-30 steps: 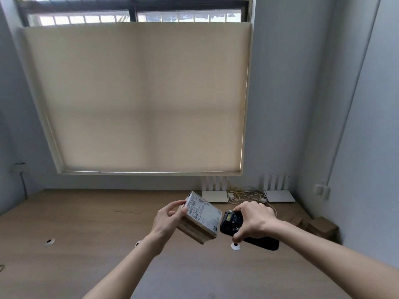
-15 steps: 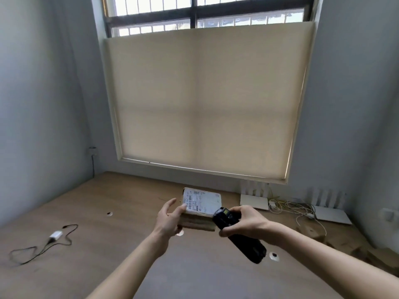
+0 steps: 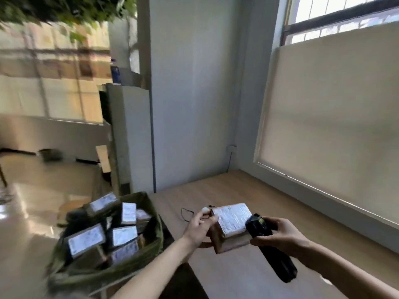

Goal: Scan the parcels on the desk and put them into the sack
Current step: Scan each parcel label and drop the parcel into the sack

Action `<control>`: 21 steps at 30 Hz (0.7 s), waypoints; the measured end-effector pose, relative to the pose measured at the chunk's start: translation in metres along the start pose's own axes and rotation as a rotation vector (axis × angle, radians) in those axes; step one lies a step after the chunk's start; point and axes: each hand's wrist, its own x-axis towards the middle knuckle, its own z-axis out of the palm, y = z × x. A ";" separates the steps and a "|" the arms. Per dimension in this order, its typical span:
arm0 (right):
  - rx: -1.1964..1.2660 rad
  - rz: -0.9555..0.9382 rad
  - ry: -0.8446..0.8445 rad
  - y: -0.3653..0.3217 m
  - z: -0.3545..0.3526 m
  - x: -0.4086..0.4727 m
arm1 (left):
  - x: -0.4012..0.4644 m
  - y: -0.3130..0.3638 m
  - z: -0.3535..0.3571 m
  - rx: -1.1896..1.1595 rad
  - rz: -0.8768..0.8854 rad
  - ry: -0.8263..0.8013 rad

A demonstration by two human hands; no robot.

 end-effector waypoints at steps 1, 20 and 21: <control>-0.003 -0.021 -0.025 -0.014 0.025 0.018 | 0.001 0.000 -0.033 0.022 -0.004 0.040; 0.032 -0.020 -0.415 -0.097 0.379 0.235 | 0.061 -0.109 -0.352 -0.054 -0.207 0.458; 0.034 -0.016 -0.419 -0.090 0.386 0.250 | 0.071 -0.118 -0.359 -0.017 -0.217 0.463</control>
